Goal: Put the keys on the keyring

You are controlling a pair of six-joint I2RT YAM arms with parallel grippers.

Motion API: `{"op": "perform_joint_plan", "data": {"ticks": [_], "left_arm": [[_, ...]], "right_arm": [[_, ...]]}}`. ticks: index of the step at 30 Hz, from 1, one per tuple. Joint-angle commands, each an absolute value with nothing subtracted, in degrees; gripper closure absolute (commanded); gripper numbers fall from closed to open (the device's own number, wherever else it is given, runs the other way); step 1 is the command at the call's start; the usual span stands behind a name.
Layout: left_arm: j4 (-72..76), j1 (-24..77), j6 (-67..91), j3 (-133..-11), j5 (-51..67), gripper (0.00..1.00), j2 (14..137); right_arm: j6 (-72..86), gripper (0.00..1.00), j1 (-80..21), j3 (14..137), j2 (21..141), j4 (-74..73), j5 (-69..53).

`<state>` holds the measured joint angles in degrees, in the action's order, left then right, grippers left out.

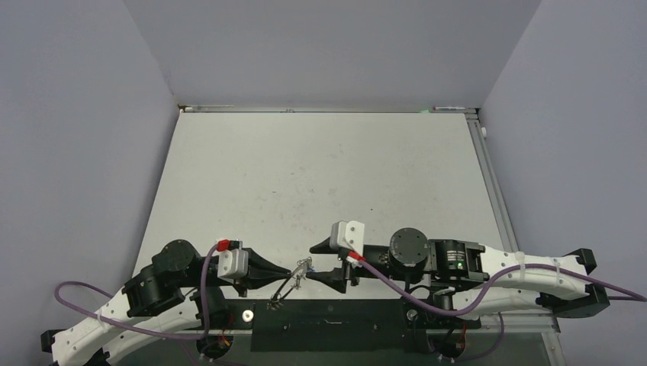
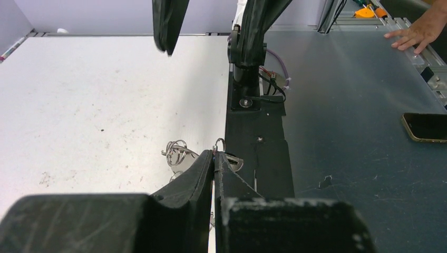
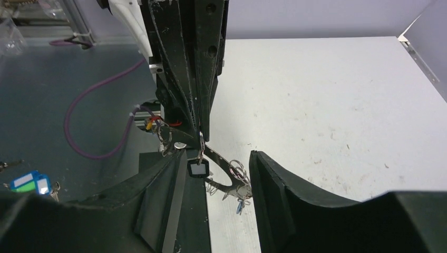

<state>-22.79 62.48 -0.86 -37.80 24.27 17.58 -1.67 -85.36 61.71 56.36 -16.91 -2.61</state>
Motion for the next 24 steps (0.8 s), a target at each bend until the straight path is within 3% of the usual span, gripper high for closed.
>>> {"op": "perform_joint_plan", "data": {"ticks": [1, 10, 24], "left_arm": [[-14.3, 62.2, 1.4, -37.5, 24.8, 1.0, 16.5], [-10.3, 62.3, 2.8, -36.1, 25.7, 1.0, 15.8], [-9.5, 62.2, 3.3, -35.4, 26.3, 1.0, 14.8]], "right_arm": [[2.9, 0.53, -84.6, 57.0, 51.8, -7.8, -4.0], [7.4, 0.63, -84.3, 49.3, 51.2, 1.7, -8.8], [7.2, 0.78, -82.9, 49.9, 54.4, 3.8, -10.5]]}}
